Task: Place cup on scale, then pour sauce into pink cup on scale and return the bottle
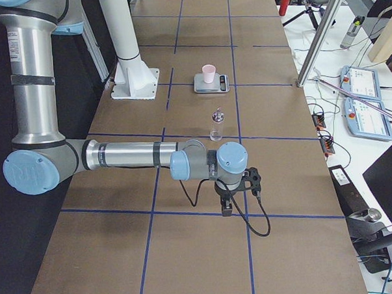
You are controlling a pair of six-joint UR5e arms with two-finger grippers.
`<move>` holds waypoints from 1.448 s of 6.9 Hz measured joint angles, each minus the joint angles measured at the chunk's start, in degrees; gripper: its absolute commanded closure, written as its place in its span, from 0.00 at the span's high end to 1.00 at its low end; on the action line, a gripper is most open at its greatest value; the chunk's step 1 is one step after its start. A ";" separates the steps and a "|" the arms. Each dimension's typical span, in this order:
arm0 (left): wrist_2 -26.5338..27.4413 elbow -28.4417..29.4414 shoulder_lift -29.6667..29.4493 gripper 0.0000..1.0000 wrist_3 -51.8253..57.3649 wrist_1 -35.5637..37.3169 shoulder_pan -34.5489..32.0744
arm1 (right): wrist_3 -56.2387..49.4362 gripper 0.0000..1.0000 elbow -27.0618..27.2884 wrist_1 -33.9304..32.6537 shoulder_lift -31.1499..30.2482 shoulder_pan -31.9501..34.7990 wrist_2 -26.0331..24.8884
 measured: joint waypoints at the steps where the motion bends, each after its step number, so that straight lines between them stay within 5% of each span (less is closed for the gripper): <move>1: -0.02 -0.81 -0.02 1.00 -0.01 0.05 0.00 | 0.03 1.00 -0.10 0.00 -0.04 0.00 -0.02; 10: -4.37 -3.74 -0.07 1.00 -0.37 0.26 0.26 | 0.05 1.00 -0.19 0.00 -0.52 0.63 -0.03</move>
